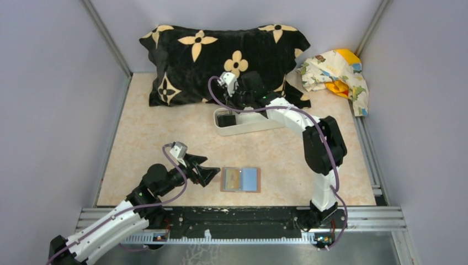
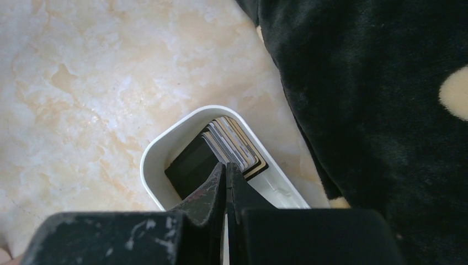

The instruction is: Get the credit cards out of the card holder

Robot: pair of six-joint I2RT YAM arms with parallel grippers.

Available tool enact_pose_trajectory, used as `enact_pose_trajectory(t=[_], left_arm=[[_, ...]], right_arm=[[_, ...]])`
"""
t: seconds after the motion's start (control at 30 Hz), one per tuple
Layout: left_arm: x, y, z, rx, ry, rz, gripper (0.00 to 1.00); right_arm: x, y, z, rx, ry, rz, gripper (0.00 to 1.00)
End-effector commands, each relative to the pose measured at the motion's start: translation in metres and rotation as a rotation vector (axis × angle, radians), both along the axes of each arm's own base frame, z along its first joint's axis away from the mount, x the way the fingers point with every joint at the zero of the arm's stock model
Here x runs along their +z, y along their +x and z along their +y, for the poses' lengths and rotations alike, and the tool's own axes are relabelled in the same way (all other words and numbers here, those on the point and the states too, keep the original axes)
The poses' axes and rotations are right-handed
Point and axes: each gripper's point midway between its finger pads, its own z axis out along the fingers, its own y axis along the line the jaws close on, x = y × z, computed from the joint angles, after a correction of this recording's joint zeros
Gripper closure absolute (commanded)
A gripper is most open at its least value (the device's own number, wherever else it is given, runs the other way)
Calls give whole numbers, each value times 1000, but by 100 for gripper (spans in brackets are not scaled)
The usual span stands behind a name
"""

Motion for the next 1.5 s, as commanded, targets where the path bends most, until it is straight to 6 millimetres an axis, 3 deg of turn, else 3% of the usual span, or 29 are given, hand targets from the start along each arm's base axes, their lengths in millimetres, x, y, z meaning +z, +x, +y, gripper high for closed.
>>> enact_pose_trajectory(t=[0.0,0.3,0.43,0.63,0.8,1.0,1.1,1.2,1.33,1.37,1.47], left_arm=[[4,0,0,-6,-15,-29,0],[3,1,0,-1,-12,-26,0],[3,0,0,-4,-13,-25,0],[2,2,1,9,-14,-12,0],[3,2,1,11,-18,-13,0],[7,1,-2,-4,-24,-18,0],[10,3,-2,9,-38,-5,0],[5,10,-2,54,-39,53,0],[-12,22,0,130,13,162,0],[-16,24,0,141,26,184,0],[-28,27,-4,153,65,237,18]], right_arm=[[18,9,11,-37,64,-36,100],[-11,6,23,-50,48,20,100],[0,14,8,-139,125,30,100],[10,35,-36,-307,143,13,100],[-1,29,-58,-355,107,12,100],[-16,16,-64,-336,75,31,100],[2,4,-64,-322,143,7,100],[48,-21,-72,-321,236,-57,99],[73,-70,-85,-300,337,-70,63],[76,-84,-88,-289,355,-64,58],[66,-123,-96,-272,370,-27,54]])
